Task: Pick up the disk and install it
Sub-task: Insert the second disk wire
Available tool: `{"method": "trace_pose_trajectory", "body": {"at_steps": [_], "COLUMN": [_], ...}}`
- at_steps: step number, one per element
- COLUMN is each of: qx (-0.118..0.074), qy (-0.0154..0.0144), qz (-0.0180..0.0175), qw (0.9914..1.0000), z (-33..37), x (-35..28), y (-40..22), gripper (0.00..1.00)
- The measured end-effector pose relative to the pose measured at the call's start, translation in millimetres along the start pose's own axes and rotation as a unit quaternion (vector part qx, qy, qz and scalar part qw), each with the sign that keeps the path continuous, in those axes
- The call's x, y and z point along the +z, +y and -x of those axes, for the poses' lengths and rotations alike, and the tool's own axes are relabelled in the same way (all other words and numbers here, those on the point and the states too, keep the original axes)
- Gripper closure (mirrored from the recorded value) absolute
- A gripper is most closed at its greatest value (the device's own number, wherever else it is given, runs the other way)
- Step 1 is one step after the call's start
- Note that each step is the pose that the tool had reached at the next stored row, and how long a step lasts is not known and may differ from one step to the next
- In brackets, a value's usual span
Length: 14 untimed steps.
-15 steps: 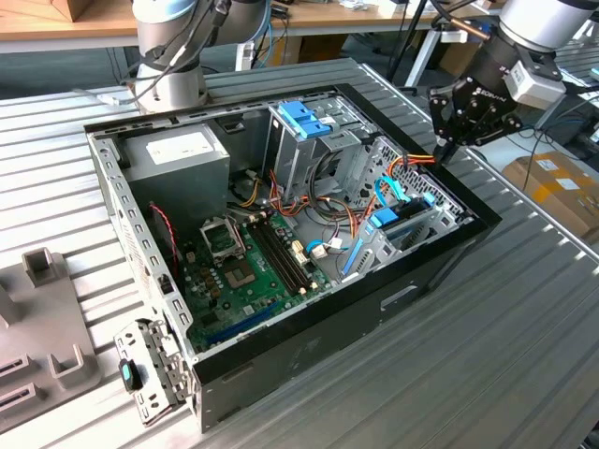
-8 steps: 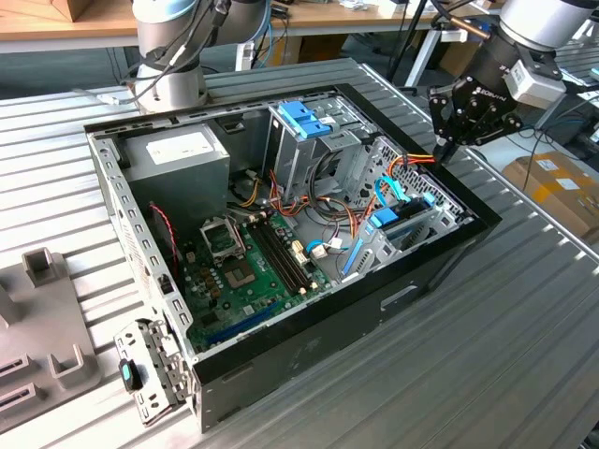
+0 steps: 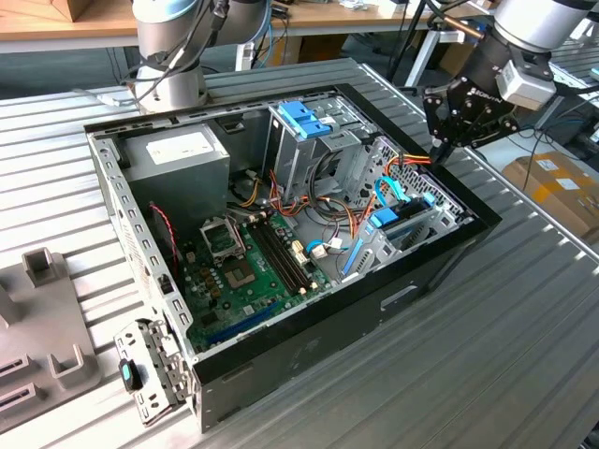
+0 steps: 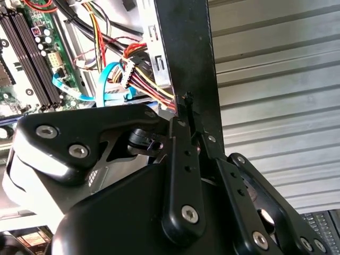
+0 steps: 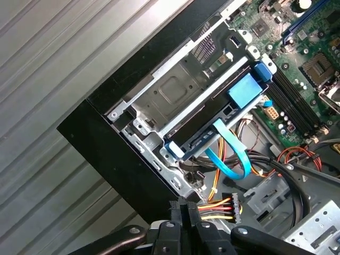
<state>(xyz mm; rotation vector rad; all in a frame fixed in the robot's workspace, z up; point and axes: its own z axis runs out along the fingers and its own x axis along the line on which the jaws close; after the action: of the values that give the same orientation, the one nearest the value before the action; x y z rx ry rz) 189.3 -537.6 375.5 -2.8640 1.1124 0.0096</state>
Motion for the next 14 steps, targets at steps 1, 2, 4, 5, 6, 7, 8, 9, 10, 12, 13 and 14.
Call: {"method": "trace_pose_trajectory", "body": {"at_steps": [1,2,4,5,6,7,8,9,10,12,13,14], "qx": [0.005,0.009,0.015,0.020,0.027,0.031,0.034,0.039,0.043,0.054,0.064,0.073], "qy": [0.0003,0.0006,0.0009,0.0012,0.0017,0.0019,0.0021,0.0024,0.0028,0.0034,0.0040,0.0045], "qz": [-0.0001,-0.0003,-0.0005,-0.0007,-0.0009,-0.0010,-0.0011,-0.0012,-0.0013,-0.0017,-0.0020,-0.0023], "qw": [0.99999,0.99996,0.99989,0.99979,0.99963,0.99952,0.99941,0.99923,0.99905,0.99853,0.99794,0.99735], "z": [0.5,0.9,1.4,1.9,2.4,2.6,2.8,2.9,3.0,3.2,3.4,3.6], "x": [0.0,0.1,0.1,0.2,0.2,0.3,0.3,0.3,0.3,0.4,0.4,0.4], "y": [0.4,0.8,1.3,1.7,2.2,2.4,2.6,2.7,2.8,3.0,3.2,3.3], "gripper": [0.84,0.84,0.84,0.84,0.84,0.84,0.84,0.84,0.84,0.84,0.84,0.84]}}
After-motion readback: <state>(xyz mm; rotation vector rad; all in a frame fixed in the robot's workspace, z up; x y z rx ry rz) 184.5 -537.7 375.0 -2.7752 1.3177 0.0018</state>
